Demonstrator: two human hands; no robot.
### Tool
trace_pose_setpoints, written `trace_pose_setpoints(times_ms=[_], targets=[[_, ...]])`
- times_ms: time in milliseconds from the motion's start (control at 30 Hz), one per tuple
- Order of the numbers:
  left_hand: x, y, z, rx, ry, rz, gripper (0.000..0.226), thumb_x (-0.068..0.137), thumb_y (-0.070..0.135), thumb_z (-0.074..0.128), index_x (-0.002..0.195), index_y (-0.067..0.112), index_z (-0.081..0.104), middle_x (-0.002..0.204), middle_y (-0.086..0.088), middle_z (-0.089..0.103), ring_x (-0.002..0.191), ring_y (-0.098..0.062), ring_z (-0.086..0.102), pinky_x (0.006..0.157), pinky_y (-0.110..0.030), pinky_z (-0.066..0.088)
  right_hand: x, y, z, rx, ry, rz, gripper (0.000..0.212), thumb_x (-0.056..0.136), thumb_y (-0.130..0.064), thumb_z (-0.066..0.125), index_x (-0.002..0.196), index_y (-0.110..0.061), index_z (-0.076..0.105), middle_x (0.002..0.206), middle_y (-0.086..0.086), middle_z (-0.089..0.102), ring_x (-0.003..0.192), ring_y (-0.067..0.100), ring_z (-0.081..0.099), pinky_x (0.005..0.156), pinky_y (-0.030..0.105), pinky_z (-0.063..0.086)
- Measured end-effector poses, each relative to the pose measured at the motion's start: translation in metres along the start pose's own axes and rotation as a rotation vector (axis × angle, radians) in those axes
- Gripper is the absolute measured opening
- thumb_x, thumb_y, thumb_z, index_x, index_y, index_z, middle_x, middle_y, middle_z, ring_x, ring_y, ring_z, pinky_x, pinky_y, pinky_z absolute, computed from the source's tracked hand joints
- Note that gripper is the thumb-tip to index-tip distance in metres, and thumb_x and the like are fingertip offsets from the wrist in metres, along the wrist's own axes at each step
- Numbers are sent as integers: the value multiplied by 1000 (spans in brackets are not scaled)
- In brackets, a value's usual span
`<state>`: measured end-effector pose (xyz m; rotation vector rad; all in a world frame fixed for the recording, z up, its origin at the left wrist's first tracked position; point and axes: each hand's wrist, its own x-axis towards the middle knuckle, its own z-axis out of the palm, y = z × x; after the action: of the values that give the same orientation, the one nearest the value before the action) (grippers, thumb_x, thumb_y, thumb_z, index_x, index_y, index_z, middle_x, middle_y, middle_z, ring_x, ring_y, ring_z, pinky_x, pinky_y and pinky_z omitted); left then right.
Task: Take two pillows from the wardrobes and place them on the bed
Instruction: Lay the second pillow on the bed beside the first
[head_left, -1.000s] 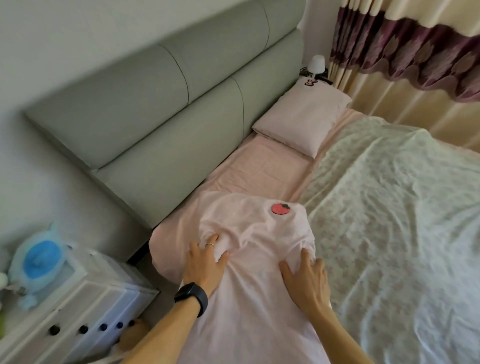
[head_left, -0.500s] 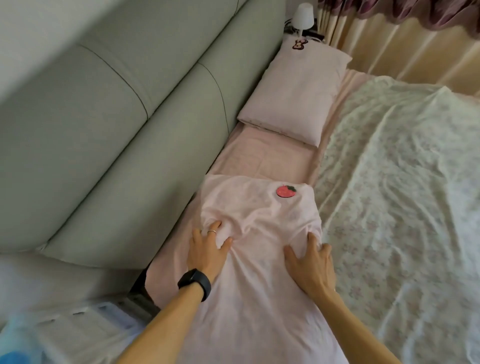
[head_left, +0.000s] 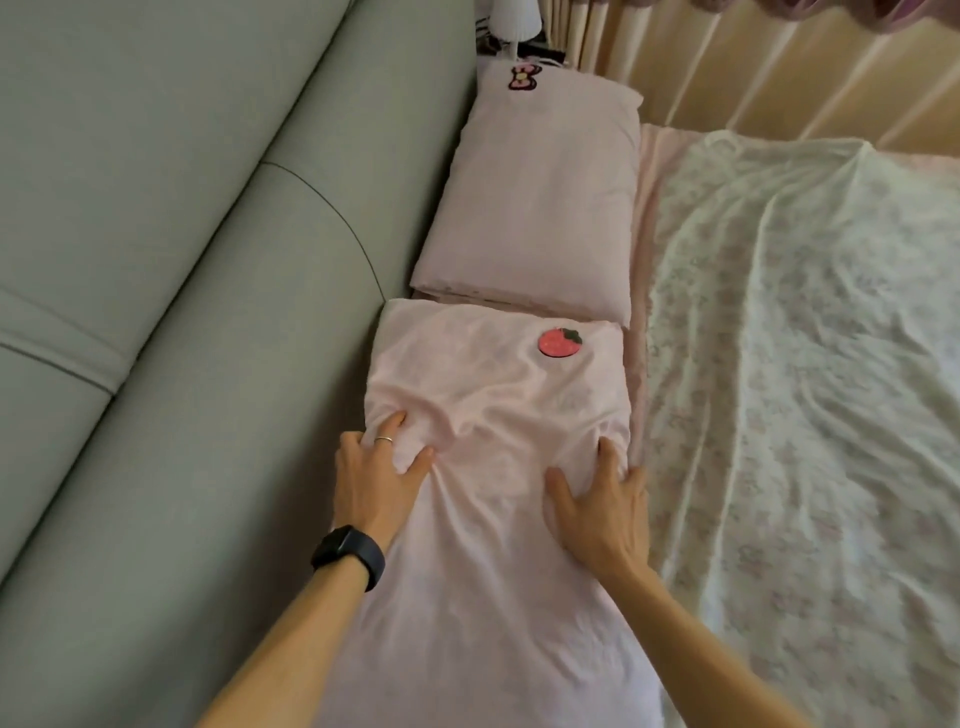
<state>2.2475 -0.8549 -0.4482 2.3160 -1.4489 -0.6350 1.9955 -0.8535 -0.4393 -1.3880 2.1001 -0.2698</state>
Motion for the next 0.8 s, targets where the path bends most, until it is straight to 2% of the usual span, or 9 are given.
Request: trace_pose_setpoints(times_ms=[67,133,233,300,367,500,600,700,800], targets=[[29,-17,14,37,-21,-40,64,86,59,62,145,39,43,122,-7,42,107,-30,47,85,-38,50,20,-1,24,10,-36,16,76,83,-68,54,142,-32,25,127,15,43,109,40,53,82,43,46],[61,-41,38,107,-148,-95,69,89,58,57,151,39,33,138,-13,42,119,-35,46,97,-41,44,42,5,58,3,-81,50,73,84,-65,57,141,-33,24,129,16,42,110,40,53,80,41,44],[71,-56,56,189,-326,-97,78,91,65,49,157,40,16,158,-14,26,138,-38,33,112,-42,32,44,22,79,-27,-152,69,80,91,-62,53,151,-29,13,141,21,38,120,41,51,84,43,42],[73,-66,70,155,-314,-87,82,90,69,47,157,44,7,162,-13,18,142,-37,30,114,-43,29,46,31,95,-14,-157,71,88,92,-66,45,157,-32,-2,148,22,34,128,42,47,96,47,42],[72,-76,83,111,-279,-91,84,86,74,45,153,53,-1,163,-14,15,140,-39,33,114,-44,31,48,37,107,9,-158,83,89,90,-71,40,156,-39,-10,152,20,31,132,42,44,102,48,40],[62,-92,104,31,-217,-125,90,71,91,34,143,67,-13,158,-15,23,127,-45,44,105,-50,40,52,47,122,64,-166,86,90,89,-73,42,154,-45,-15,160,19,24,138,42,36,110,50,32],[69,-94,112,43,-228,-168,89,67,96,30,140,70,-16,152,-16,28,123,-46,46,102,-53,40,64,48,129,25,-199,106,92,89,-74,40,153,-45,-19,157,24,23,134,44,37,109,51,31],[67,-89,109,64,-188,-157,86,70,94,34,141,70,-9,121,-15,41,100,-41,52,92,-50,47,63,47,127,55,-193,72,91,91,-71,43,155,-40,-14,159,24,21,134,44,42,108,46,36],[59,-82,95,46,-123,-105,80,73,90,38,142,68,4,102,-6,37,81,-33,51,78,-42,51,44,42,118,80,-100,13,87,91,-70,43,155,-40,-7,156,23,27,120,44,54,92,39,41]])
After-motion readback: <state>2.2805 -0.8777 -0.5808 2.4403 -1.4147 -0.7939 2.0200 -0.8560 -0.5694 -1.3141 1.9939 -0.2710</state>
